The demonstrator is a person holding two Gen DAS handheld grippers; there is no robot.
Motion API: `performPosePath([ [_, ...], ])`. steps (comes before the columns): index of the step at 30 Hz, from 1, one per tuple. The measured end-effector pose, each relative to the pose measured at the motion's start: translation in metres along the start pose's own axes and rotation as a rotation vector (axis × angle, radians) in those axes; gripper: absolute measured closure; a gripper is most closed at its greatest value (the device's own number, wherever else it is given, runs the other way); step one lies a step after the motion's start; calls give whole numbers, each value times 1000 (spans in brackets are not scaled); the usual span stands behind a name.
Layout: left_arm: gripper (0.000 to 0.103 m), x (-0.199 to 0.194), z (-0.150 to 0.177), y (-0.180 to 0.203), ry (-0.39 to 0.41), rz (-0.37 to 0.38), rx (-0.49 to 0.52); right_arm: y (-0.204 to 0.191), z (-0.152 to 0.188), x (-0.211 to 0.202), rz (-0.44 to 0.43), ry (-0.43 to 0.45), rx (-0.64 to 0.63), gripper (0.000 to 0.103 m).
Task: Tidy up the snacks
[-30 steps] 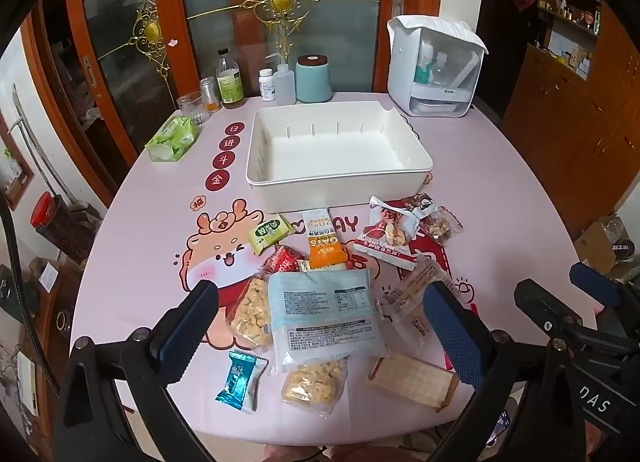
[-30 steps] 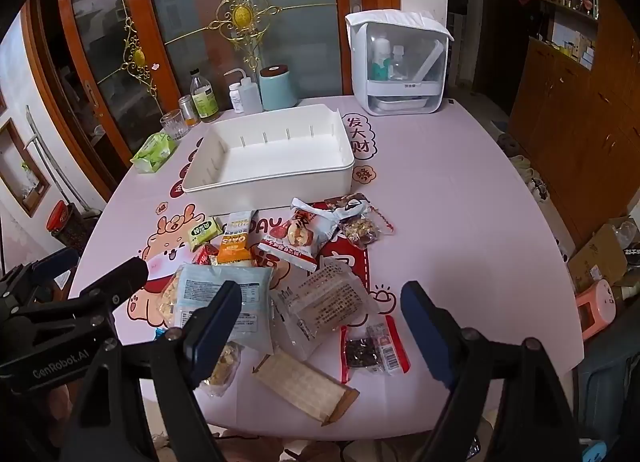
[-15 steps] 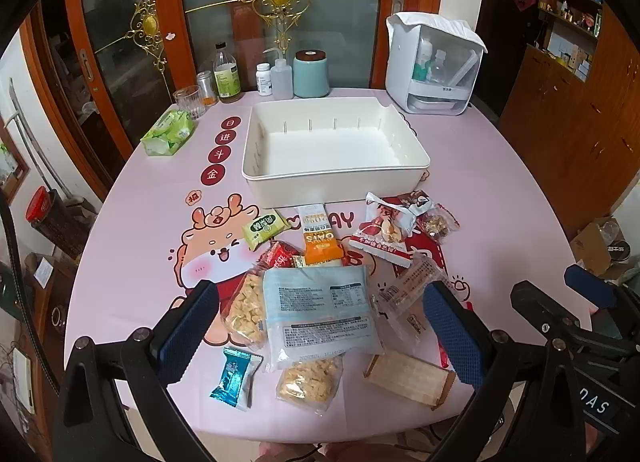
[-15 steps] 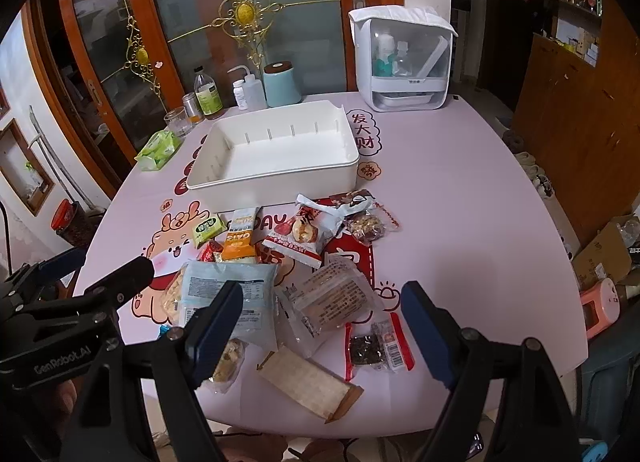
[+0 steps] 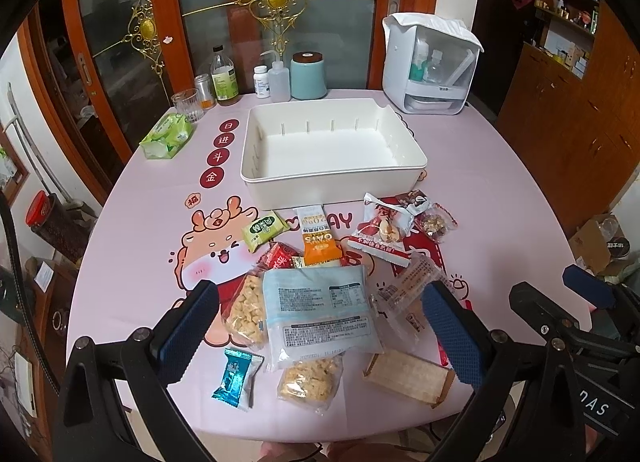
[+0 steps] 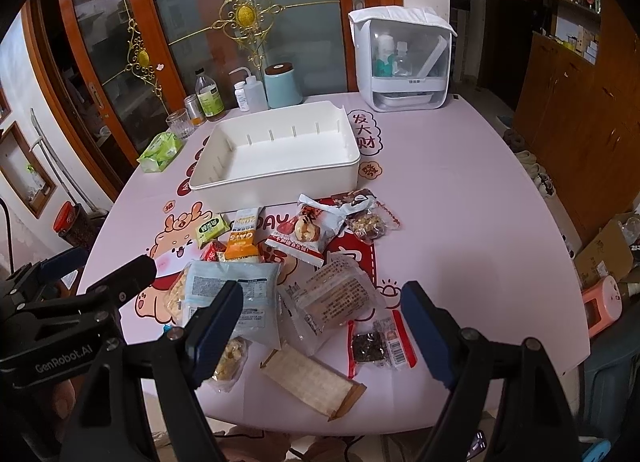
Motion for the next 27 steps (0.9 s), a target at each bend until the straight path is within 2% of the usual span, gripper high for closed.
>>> performPosePath([
  [27, 2, -2, 2, -2, 8, -11, 5, -2, 2, -1, -3, 2, -1, 21],
])
Point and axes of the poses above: each gripper's, at about its wrist camera, not at the fingertips, and x roughly the way its jaws point, y to its right, z to its underside, the point moved 10 cm from there along x, roughly the way its jaws point, and after that the axes turned 14 degrees about -y, right-handed, at the moved point
